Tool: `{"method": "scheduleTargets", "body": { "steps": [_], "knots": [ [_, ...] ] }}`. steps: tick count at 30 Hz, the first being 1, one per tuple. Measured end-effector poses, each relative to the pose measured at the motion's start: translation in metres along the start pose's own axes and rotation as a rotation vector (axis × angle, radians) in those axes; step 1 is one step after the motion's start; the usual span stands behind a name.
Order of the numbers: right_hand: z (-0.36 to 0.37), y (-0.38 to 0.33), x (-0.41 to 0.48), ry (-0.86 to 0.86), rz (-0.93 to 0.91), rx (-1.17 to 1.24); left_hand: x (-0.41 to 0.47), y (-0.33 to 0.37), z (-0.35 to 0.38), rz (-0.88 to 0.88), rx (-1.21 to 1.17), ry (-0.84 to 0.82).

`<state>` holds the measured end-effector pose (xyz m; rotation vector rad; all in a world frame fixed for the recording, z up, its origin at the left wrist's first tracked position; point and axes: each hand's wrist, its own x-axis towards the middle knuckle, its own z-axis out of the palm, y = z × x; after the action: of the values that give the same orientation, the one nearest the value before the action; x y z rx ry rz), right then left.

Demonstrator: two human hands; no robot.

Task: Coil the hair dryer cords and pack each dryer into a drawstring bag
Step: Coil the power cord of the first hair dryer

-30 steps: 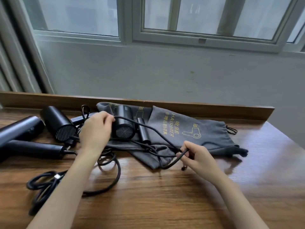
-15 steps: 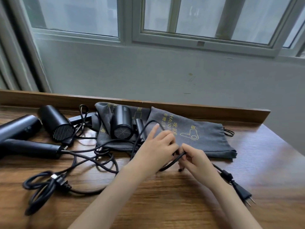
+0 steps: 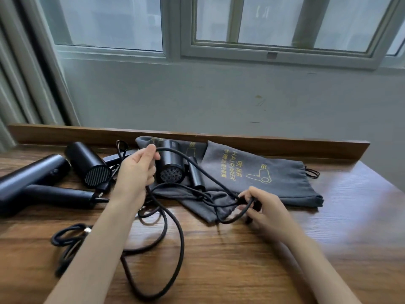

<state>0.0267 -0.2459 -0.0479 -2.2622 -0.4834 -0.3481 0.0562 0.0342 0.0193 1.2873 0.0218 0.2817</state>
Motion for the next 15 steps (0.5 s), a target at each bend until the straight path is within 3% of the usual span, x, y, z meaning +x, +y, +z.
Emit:
{"method": "scheduleTargets", "body": {
  "steps": [2, 4, 6, 11, 15],
  "knots": [
    [-0.006, 0.005, -0.004, -0.018, 0.054, 0.013, 0.0, 0.01, -0.006, -0.08, -0.294, 0.049],
    [-0.01, 0.005, -0.007, -0.057, 0.092, 0.007, 0.002, 0.022, -0.016, -0.078, -0.443, 0.06],
    [-0.011, 0.0, -0.007, -0.083, 0.098, 0.027, 0.0, 0.031, -0.018, -0.052, -0.408, 0.026],
    [-0.016, -0.03, -0.01, -0.383, 0.127, 0.175, -0.017, 0.037, 0.027, 0.032, -0.318, -0.119],
    [-0.023, -0.05, -0.001, -0.32, 0.147, 0.451, -0.034, 0.037, 0.069, 0.023, -0.344, -0.348]
  ]
}}
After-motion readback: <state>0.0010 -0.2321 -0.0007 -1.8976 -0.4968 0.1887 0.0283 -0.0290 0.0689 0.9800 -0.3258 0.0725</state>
